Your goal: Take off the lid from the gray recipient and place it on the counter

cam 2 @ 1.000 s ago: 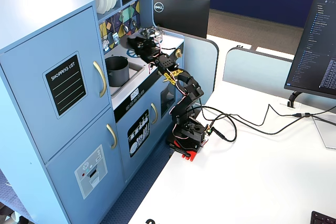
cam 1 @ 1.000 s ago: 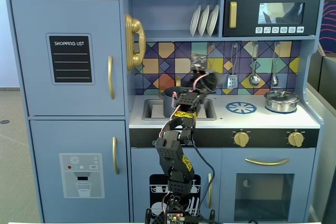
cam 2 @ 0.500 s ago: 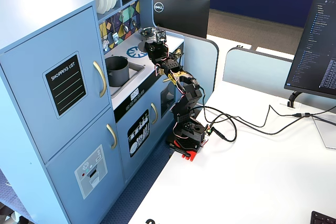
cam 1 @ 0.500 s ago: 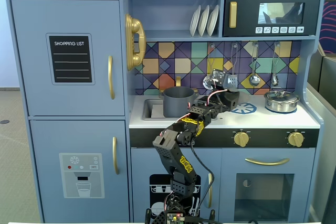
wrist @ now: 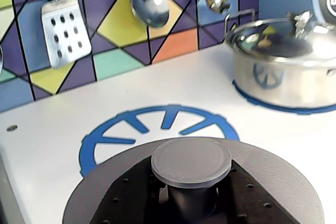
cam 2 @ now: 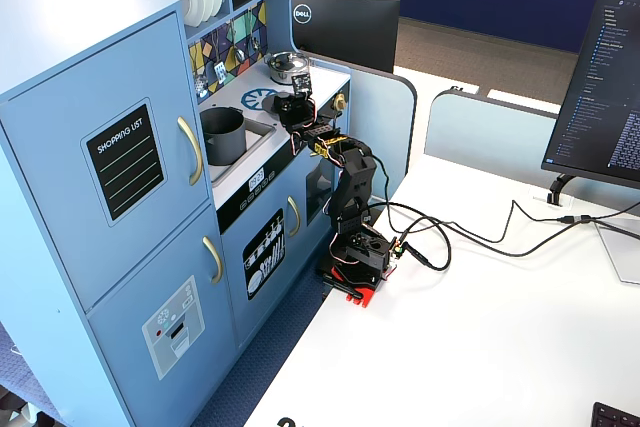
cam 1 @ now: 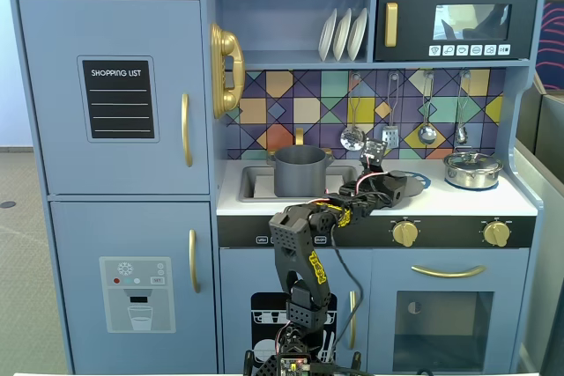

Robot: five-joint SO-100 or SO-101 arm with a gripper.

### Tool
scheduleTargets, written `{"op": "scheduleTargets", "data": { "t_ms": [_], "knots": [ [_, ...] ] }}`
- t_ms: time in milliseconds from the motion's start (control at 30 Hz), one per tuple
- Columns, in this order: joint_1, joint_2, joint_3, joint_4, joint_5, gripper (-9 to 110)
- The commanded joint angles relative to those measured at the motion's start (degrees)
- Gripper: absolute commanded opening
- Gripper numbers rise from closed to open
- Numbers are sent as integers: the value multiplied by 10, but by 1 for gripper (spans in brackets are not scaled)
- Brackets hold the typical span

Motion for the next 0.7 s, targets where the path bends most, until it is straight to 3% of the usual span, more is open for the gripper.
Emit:
{"op": "scheduleTargets", "data": {
  "t_ms": [0, 367, 667],
  "knots": [
    [-4, -13, -9, -33, -4, 0],
    [-11, -48, -4, -59, -9, 0],
    [7, -43, 31, -80, -4, 34]
  ]
}}
